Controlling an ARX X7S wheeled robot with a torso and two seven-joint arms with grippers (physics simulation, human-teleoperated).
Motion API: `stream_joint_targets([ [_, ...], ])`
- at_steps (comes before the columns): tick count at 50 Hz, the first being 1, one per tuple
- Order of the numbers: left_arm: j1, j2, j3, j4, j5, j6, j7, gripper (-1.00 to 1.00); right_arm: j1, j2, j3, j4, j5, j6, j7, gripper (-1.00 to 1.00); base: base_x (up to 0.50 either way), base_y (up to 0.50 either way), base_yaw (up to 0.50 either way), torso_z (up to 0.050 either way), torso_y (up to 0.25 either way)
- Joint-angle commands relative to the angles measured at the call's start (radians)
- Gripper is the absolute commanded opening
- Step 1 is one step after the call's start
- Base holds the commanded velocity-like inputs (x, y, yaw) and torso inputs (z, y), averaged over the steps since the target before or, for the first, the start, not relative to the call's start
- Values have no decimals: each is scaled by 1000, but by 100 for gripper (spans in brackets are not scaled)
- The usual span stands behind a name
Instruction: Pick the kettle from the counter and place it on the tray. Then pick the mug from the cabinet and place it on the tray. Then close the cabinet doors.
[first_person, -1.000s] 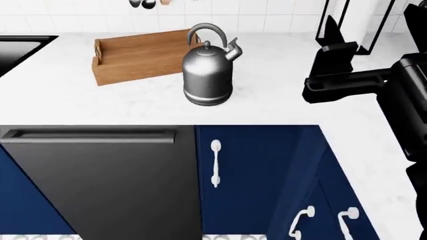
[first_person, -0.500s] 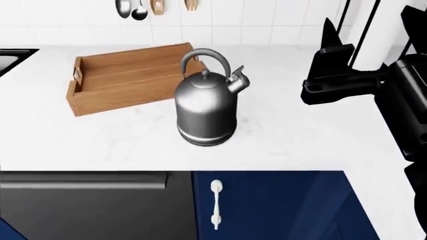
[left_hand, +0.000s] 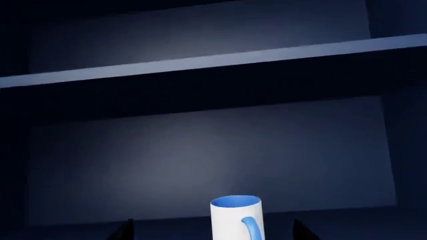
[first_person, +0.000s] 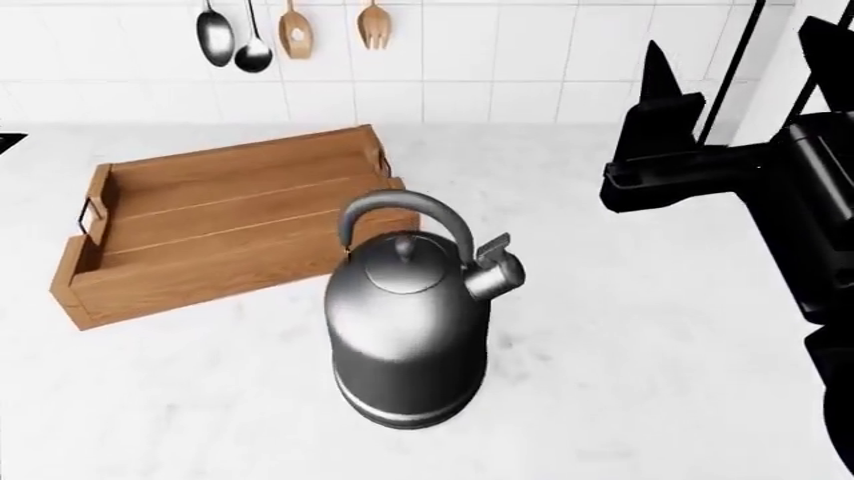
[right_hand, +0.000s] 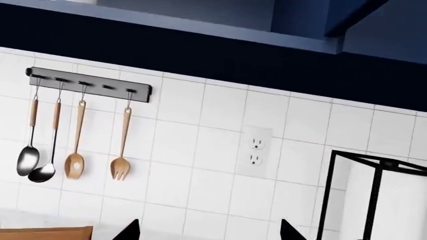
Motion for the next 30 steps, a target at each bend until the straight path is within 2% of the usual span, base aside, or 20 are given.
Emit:
stream_joint_targets([
  [1,0,0,14,-19,-23,11,-7,100,-15,4,-1,-6,-25,-9,-22,100,500,0,0,0,0],
  [25,0,-1,18,-50,-35,28,-1,100,-40,0,-15,-16,-91,-21,-71,100,500,0,0,0,1],
  [30,3,-4,29,-84,-62,43,-19,100,-51,-2,-10,-24,-115,-27,-88,100,0,0,0,0,3],
])
